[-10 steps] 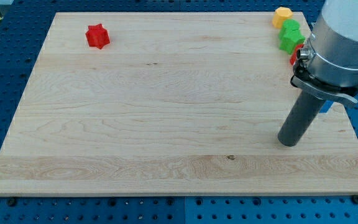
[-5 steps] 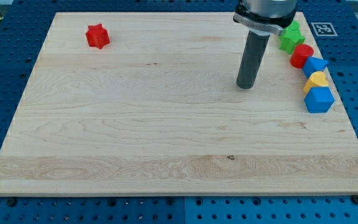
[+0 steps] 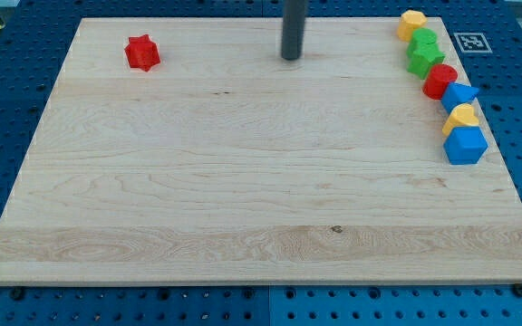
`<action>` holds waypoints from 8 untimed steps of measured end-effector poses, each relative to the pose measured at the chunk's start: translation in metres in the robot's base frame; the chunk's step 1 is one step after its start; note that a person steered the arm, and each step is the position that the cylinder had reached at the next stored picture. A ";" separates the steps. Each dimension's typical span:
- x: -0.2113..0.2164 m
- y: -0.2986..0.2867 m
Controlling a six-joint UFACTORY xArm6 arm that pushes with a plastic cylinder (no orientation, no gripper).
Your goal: Slide the red star to the center
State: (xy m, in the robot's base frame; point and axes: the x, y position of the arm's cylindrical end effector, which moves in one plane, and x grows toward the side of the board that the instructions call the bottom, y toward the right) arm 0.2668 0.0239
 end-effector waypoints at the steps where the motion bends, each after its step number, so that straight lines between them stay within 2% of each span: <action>1: -0.035 -0.057; 2: -0.064 -0.114; 3: -0.069 -0.191; 4: -0.061 -0.217; 5: -0.033 -0.217; 7: -0.020 -0.216; 8: 0.001 -0.216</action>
State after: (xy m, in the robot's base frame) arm 0.2679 -0.1925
